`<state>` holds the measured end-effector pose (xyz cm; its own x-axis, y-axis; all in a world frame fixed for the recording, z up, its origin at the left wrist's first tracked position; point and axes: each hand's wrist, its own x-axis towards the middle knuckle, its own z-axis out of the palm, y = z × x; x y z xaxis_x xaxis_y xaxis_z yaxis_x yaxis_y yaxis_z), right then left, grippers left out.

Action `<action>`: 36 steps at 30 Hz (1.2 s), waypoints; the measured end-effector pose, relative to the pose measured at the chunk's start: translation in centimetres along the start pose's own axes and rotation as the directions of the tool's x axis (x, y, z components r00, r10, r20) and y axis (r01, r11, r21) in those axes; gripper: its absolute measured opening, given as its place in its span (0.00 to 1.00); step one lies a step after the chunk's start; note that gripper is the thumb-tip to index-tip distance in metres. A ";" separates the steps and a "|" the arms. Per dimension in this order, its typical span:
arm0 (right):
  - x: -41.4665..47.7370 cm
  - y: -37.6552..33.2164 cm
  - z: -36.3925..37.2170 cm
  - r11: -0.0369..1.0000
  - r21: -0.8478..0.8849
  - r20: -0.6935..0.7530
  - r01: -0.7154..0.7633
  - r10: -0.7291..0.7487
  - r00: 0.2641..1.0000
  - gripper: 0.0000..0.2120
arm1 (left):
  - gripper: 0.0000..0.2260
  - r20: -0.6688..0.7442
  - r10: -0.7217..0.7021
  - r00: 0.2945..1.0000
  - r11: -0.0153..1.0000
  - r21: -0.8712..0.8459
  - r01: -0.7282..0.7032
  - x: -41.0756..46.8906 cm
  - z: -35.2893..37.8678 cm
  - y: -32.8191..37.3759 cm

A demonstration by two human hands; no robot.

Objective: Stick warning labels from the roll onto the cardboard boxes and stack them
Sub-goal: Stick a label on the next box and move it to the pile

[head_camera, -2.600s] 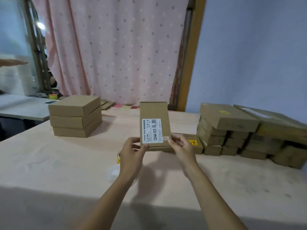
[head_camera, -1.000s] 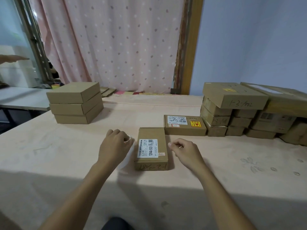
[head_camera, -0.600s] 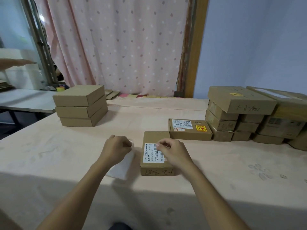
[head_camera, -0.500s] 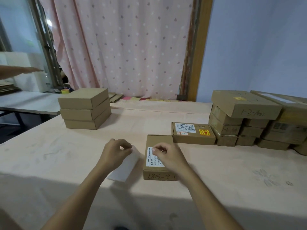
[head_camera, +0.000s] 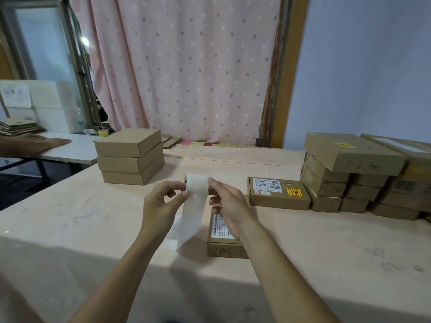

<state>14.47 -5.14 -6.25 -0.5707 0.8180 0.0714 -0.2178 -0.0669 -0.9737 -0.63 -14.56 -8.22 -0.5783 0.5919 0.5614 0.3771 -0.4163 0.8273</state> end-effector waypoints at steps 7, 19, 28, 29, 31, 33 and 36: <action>-0.7 -0.6 -1.3 0.983 -0.077 0.010 0.167 -0.167 0.986 0.07 | 0.12 0.146 -0.118 0.982 0.983 -0.122 0.136 -0.5 0.4 0.3; -1.3 0.4 -1.4 0.894 -0.274 0.051 0.355 -0.355 0.933 0.15 | 0.06 0.130 -0.095 0.987 0.995 -0.012 0.098 -0.2 1.2 2.6; -1.5 -1.1 -0.2 0.251 -0.751 0.294 0.611 -0.701 0.649 0.20 | 0.09 0.150 0.504 0.850 0.693 0.517 -0.502 0.0 0.3 1.5; -1.3 -1.1 0.0 0.215 -0.764 0.312 0.608 -0.702 0.640 0.20 | 0.09 0.164 0.550 0.819 0.639 0.550 -0.538 0.1 0.4 1.3; -1.1 -0.9 0.1 0.179 -0.777 0.323 0.603 -0.710 0.626 0.20 | 0.10 0.168 0.611 0.774 0.561 0.598 -0.573 0.1 0.4 1.0; -1.1 -0.7 0.1 0.157 -0.775 0.323 0.612 -0.734 0.598 0.20 | 0.11 0.175 0.655 0.735 0.496 0.635 -0.593 0.1 0.2 0.7; -1.0 -0.6 0.0 0.078 -0.776 0.347 0.626 -0.776 0.526 0.17 | 0.11 0.207 0.697 0.686 0.407 0.673 -0.617 -0.1 -0.2 0.4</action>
<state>15.14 -5.90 -5.73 -0.4063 0.2843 0.8684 0.2402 0.9502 -0.1987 -0.57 -14.88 -7.95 0.0162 0.2591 0.9657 0.9975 -0.0704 0.0021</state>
